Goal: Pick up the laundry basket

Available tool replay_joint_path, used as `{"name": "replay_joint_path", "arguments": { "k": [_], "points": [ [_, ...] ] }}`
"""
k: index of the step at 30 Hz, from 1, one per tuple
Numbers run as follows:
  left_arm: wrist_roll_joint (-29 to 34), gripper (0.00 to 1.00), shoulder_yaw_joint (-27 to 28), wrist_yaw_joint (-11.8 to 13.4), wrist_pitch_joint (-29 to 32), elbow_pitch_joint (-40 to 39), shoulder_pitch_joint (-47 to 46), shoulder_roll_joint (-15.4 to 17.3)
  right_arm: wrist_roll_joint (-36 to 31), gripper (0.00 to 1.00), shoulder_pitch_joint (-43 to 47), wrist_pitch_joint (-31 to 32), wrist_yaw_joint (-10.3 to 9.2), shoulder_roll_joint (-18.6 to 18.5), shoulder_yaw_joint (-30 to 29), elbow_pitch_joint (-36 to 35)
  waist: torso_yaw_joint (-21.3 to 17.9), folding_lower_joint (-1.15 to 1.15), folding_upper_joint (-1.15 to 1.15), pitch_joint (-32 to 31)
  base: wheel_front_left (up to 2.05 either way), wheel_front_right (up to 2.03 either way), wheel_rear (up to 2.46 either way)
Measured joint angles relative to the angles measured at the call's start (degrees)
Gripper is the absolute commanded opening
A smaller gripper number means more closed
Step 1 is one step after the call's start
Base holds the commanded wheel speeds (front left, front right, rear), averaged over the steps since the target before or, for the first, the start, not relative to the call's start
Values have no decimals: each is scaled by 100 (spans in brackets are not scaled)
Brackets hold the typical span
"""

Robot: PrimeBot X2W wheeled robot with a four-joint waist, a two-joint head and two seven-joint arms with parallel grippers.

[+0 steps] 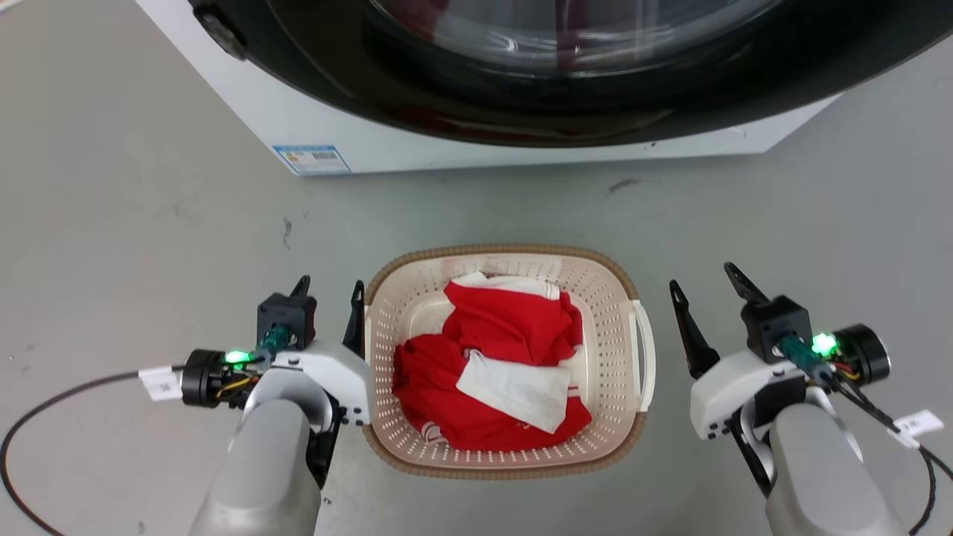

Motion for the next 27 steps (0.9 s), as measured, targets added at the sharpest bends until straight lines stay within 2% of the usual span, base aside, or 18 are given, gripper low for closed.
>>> {"name": "replay_joint_path", "arguments": {
  "k": [9,16,27],
  "points": [
    [-52,100,-64,-53,-1,1306,-845,3,-119,100,-762,0,0,1,172,1022,-82,0,0,675,0,0,0],
    [-99,100,-99,-53,-1,1874,-1106,4,0,100,-1023,-1,0,1,361,1571,-112,0,0,1030,0,0,0],
    [-225,100,-107,-53,-1,2277,-1162,-2,99,100,-1281,-1,0,1,543,2474,-102,0,0,1244,0,0,0]
  ]
}}
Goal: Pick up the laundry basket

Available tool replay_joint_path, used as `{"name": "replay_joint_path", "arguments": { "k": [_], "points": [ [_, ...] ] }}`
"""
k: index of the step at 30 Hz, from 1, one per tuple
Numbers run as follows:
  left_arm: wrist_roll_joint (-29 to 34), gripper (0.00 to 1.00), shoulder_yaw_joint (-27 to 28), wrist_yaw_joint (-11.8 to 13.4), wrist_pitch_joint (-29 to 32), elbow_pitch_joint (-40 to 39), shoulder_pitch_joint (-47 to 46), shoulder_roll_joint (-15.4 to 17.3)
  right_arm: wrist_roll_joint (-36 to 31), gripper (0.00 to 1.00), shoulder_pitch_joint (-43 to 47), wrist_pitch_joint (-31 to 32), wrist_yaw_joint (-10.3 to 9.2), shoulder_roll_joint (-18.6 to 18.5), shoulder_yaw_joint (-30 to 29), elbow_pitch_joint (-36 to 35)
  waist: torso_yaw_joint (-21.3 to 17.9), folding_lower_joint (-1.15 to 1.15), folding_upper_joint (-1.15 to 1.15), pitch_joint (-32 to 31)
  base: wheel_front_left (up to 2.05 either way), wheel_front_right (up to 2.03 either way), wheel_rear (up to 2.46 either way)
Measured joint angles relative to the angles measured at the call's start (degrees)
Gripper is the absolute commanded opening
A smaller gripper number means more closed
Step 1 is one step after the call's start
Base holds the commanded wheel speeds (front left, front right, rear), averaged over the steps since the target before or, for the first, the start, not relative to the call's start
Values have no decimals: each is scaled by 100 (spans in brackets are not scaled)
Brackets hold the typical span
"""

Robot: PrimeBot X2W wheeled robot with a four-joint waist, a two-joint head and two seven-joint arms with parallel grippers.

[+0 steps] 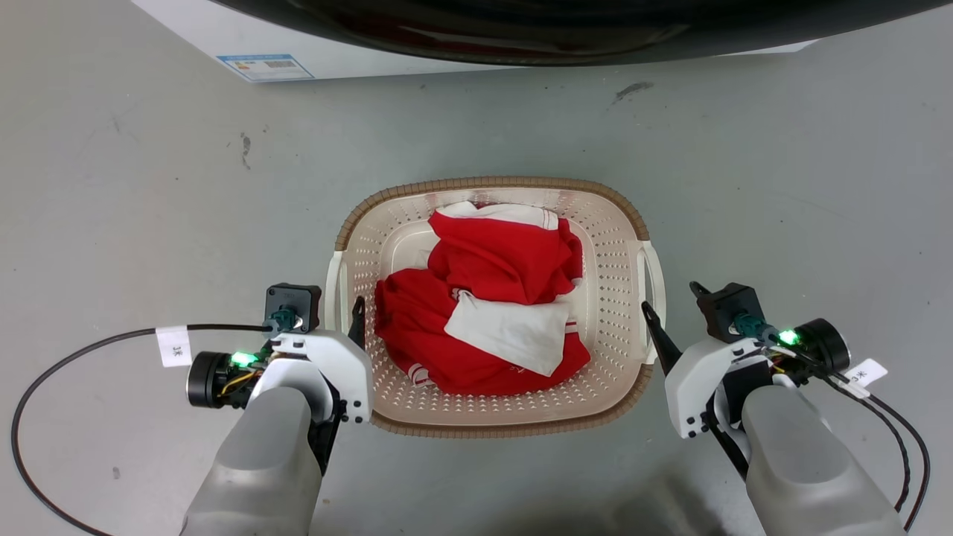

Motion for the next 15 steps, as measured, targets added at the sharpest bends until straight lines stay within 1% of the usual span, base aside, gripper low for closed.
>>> {"name": "replay_joint_path", "arguments": {
  "k": [15],
  "points": [
    [-77,100,-224,-86,0,375,-164,-33,169,100,-349,0,0,0,222,903,56,0,0,255,0,0,0]
  ]
}}
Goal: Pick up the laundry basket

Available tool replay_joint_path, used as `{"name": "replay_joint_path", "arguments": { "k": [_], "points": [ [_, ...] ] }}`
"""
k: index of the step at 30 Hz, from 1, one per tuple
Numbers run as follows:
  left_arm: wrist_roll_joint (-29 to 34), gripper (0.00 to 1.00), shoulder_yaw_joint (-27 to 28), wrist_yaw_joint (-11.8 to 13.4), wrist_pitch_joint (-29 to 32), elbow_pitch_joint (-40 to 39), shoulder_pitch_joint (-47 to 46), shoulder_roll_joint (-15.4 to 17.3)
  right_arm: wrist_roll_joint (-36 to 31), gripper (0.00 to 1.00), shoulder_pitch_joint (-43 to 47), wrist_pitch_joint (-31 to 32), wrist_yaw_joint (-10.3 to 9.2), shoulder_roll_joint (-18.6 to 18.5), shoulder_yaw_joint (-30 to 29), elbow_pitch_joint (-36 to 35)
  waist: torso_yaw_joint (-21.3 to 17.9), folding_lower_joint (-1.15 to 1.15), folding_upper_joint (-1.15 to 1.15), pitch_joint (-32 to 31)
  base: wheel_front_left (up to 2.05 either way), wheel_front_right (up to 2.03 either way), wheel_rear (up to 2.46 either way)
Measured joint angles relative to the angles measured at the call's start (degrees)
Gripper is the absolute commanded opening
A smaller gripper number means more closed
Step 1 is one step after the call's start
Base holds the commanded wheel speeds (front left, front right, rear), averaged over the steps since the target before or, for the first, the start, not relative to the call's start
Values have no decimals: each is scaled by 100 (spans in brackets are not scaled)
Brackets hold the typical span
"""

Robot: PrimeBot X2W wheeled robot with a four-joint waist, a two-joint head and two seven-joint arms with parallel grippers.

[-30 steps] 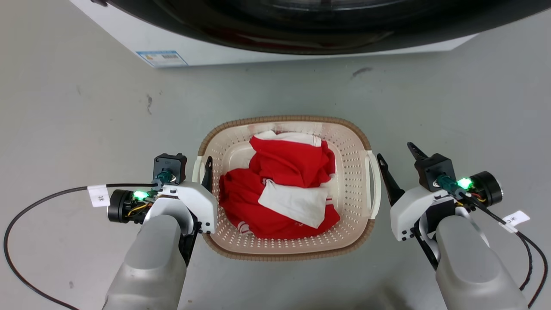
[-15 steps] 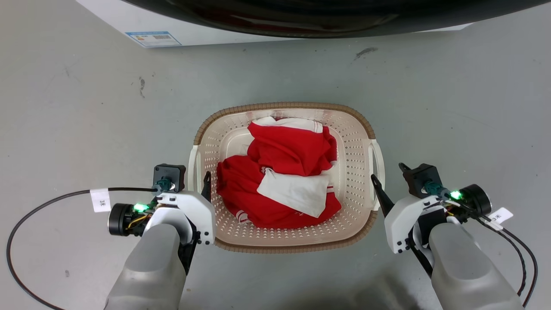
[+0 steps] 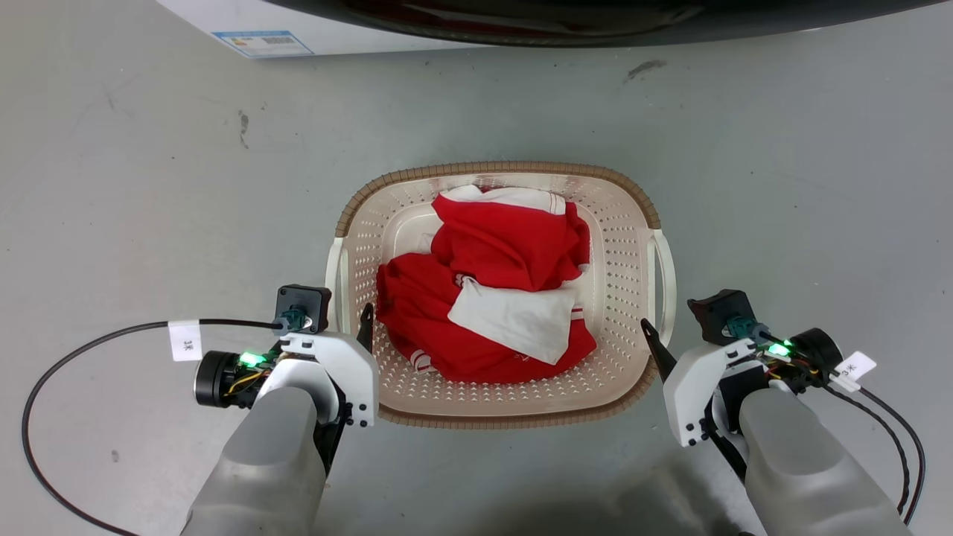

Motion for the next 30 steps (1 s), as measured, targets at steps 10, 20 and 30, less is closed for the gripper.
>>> {"name": "replay_joint_path", "arguments": {
  "k": [10,20,30],
  "points": [
    [-62,100,-183,-12,0,152,-116,-13,164,100,-227,0,0,0,133,348,17,0,0,134,0,0,0],
    [-114,0,-388,-19,11,264,-185,-12,411,0,-322,68,2,7,338,511,13,0,0,171,0,0,0],
    [-370,0,-601,-65,13,290,-82,-13,694,0,-294,69,1,-4,588,565,-6,0,0,-166,0,0,0]
  ]
}}
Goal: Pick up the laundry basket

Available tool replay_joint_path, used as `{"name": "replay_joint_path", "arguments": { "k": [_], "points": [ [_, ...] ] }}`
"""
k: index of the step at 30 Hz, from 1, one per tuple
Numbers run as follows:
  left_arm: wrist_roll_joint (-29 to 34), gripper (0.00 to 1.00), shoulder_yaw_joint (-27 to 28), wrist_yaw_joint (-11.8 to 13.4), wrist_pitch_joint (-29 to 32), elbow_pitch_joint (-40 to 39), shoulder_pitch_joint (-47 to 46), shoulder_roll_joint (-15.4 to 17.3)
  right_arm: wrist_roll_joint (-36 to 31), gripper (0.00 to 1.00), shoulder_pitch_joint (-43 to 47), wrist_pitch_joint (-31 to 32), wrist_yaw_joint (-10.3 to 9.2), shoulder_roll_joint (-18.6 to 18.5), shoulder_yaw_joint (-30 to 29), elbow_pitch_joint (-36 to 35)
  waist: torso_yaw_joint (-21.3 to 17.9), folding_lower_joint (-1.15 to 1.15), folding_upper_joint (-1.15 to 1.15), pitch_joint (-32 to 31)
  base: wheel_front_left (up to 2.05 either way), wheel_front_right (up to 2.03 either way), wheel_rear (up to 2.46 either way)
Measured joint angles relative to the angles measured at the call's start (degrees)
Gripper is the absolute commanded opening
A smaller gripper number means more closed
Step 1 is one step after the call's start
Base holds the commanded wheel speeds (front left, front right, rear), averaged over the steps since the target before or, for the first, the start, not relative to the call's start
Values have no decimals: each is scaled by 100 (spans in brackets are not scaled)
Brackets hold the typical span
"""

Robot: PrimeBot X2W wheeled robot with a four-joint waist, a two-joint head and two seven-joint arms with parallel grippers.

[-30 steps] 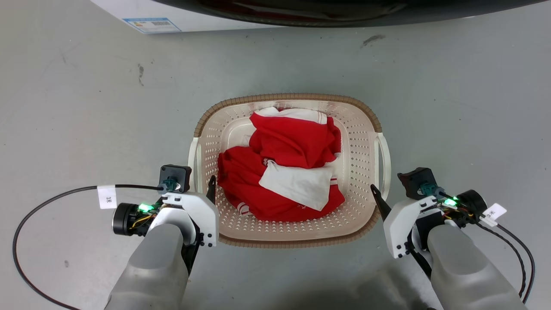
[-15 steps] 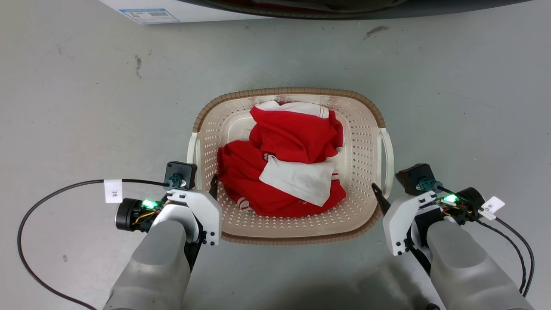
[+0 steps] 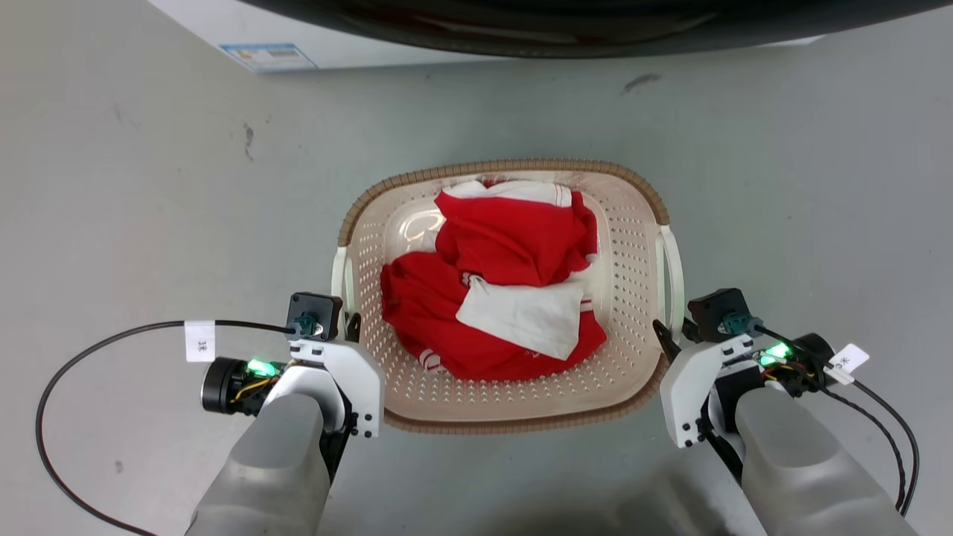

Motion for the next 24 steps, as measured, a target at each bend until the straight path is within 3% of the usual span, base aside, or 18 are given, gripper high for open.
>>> {"name": "replay_joint_path", "arguments": {
  "k": [24],
  "points": [
    [-853,0,-567,-240,934,30,798,9,1161,0,697,1012,-2,-8,1109,34,26,-1,0,-1861,0,0,0]
  ]
}}
